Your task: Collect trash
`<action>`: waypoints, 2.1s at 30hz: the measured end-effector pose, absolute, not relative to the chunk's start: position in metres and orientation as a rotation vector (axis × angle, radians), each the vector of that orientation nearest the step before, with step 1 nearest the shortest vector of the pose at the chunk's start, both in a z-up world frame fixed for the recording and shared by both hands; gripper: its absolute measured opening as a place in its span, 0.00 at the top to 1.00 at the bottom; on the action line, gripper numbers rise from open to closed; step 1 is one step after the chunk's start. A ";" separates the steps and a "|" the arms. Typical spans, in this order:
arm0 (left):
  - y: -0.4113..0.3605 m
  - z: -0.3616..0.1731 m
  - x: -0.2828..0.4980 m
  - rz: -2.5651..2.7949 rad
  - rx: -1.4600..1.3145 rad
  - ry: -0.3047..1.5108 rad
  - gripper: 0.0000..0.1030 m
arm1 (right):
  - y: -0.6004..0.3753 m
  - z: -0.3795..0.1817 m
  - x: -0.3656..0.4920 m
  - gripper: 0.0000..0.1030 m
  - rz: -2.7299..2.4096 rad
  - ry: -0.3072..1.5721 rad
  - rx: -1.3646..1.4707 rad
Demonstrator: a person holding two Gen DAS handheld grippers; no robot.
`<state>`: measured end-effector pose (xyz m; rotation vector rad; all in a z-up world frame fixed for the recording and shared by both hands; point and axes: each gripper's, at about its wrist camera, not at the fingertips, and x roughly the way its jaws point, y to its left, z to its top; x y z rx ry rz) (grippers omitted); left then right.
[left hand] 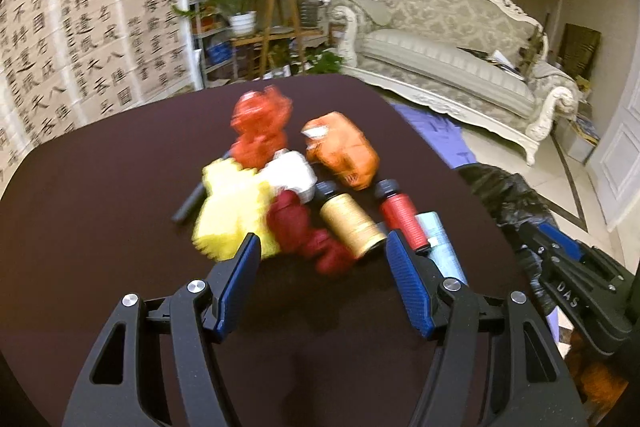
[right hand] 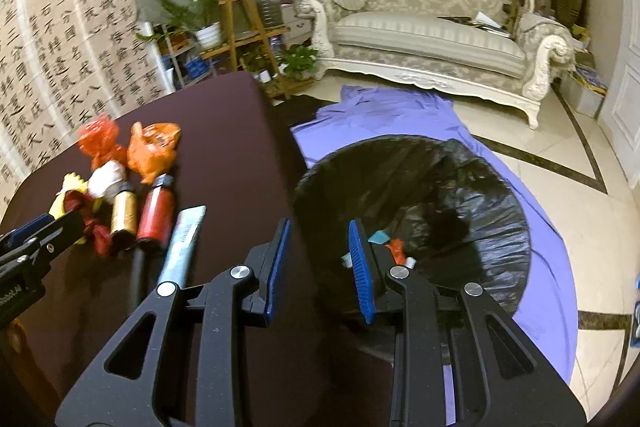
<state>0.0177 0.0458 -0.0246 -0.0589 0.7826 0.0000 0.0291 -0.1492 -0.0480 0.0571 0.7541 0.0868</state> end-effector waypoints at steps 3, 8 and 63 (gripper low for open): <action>0.059 -0.028 0.014 0.031 -0.069 0.792 0.38 | -0.136 -0.048 0.025 0.72 0.119 0.759 0.041; 0.076 -0.035 0.004 0.063 -0.083 0.800 0.38 | -0.113 -0.047 0.023 0.72 0.167 0.772 0.012; 0.114 -0.044 0.050 0.003 -0.137 0.826 0.56 | -0.052 -0.045 0.051 0.72 0.256 0.791 -0.064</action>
